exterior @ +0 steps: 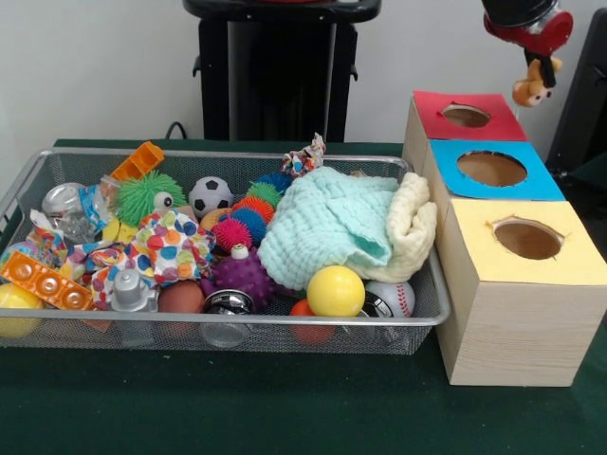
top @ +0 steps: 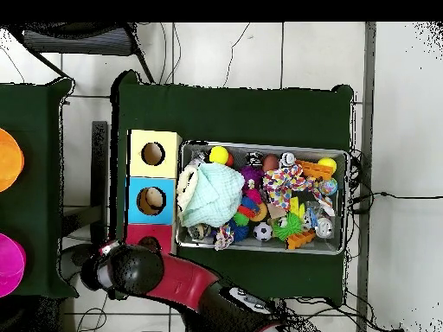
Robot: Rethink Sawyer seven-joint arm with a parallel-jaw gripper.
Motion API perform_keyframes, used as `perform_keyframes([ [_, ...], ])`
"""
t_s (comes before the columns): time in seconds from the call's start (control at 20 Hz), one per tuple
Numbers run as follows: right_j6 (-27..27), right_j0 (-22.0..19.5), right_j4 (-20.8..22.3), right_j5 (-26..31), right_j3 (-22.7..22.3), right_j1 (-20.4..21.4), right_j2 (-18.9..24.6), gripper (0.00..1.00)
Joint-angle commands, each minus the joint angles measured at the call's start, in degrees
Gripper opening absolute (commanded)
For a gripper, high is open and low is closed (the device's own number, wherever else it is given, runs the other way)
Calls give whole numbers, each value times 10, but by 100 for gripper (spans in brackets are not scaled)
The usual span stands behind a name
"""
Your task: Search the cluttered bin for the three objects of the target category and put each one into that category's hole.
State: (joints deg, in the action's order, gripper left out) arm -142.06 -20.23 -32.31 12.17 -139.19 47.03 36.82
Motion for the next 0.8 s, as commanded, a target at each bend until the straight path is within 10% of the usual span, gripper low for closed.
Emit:
perform_keyframes([
  [0.05,-96,11,-9,89,22,31,-88,0],
  [0.8,-64,-1,6,174,52,85,-118,0],
])
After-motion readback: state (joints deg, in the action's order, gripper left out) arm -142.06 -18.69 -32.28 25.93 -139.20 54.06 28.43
